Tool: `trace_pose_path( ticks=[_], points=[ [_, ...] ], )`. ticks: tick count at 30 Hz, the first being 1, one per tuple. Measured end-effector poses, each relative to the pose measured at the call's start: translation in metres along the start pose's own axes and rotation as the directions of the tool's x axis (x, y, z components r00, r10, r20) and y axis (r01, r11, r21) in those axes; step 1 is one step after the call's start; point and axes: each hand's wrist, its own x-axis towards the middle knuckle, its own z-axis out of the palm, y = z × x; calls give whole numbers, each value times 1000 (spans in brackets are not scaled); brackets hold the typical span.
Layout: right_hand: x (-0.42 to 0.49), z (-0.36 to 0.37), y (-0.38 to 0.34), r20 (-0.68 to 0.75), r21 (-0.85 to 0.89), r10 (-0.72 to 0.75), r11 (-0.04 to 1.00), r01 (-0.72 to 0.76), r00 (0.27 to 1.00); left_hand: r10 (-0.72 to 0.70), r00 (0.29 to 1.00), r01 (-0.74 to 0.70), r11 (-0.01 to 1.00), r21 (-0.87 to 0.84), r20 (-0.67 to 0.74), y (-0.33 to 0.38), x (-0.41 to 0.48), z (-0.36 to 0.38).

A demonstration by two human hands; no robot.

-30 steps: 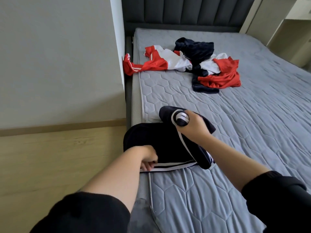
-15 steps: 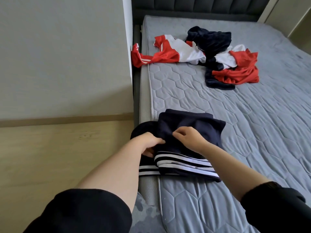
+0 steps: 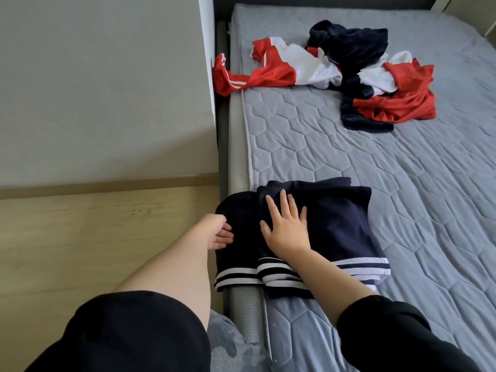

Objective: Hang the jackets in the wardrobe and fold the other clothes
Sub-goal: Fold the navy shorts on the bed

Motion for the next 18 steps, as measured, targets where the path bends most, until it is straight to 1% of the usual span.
trace_pose_path(
  ticks=[1,2,3,4,5,6,7,8,9,10,13,15,17,18],
  points=[
    [0,5,0,-6,-26,-6,1000,6,1000,-39,998,39,999,-2,-47,-4,3,-4],
    [0,9,1,-13,-44,-7,999,7,1000,-77,994,80,996,32,-82,-7,5,-7],
    [0,12,1,-19,-59,-8,998,7,1000,-87,991,96,992,87,-103,-8,8,-8],
    [1,15,2,-24,-72,-9,997,8,1000,-42,993,58,989,135,-115,-5,12,-7],
    [2,17,2,-28,-83,-11,997,9,1000,63,989,-42,987,155,-132,-1,19,-5],
    [3,18,2,-27,-93,-12,996,10,1000,189,971,-167,974,151,-146,5,24,-2],
    [3,19,3,-24,-101,-13,995,10,1000,317,935,-292,942,164,-160,11,27,0],
    [3,20,2,-21,-107,-13,994,11,1000,419,894,-383,898,216,-157,16,30,4],
    [3,21,2,-20,-111,-13,994,11,1000,483,864,-431,854,292,-138,18,33,7],
    [4,22,2,-19,-114,-14,993,11,1000,511,851,-447,824,348,-119,19,37,7],
    [6,23,2,-4,-126,-10,992,9,1000,496,866,-424,798,428,-67,20,44,-5],
    [8,24,1,32,-135,-6,991,11,999,498,867,-386,708,592,-31,23,44,-20],
    [10,24,1,66,-149,-5,989,15,998,452,892,-291,591,752,-10,23,41,-37],
    [10,23,1,74,-155,-4,988,15,997,416,909,-239,551,800,-15,21,38,-45]
  ],
)
